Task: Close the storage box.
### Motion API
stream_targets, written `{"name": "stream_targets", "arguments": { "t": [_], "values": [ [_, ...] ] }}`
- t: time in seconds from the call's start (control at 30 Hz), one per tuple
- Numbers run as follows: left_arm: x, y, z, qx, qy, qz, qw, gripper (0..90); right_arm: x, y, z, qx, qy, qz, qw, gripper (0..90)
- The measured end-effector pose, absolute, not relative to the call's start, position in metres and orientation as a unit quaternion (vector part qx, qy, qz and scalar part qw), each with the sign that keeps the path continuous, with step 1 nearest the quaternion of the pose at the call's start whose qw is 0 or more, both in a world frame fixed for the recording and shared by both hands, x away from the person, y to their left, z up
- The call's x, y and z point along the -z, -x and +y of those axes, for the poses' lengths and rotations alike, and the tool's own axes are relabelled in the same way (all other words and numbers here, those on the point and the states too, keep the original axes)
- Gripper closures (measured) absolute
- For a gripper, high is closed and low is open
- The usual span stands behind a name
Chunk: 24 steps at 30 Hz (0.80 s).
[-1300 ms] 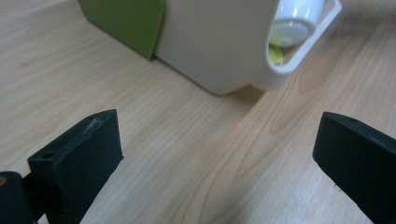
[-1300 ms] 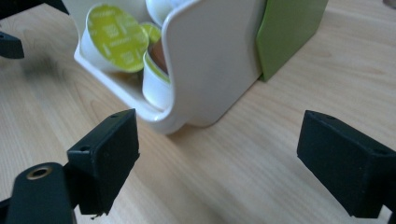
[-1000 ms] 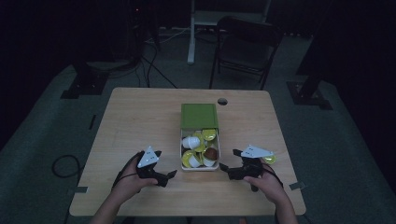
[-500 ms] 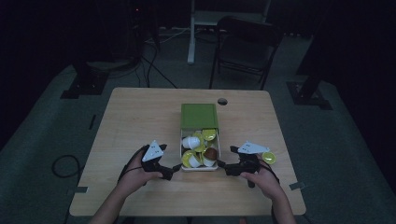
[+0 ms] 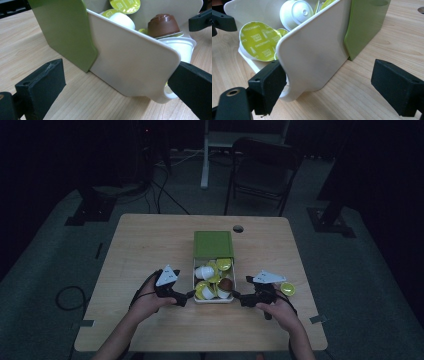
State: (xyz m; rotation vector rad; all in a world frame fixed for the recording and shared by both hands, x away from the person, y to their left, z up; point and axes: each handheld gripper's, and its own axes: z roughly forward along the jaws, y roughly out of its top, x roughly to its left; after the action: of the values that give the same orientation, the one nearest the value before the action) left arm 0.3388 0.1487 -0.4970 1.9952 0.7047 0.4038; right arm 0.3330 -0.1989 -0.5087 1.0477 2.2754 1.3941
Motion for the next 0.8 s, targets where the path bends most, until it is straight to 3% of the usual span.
{"name": "stream_targets", "arguments": {
  "t": [0.8],
  "values": [
    [0.495,-0.352,0.15,-0.17,-0.816,0.294,0.468,1.6,0.505,-0.343,-0.193,-0.474,-0.355,0.792,0.144,12.2]
  ]
}}
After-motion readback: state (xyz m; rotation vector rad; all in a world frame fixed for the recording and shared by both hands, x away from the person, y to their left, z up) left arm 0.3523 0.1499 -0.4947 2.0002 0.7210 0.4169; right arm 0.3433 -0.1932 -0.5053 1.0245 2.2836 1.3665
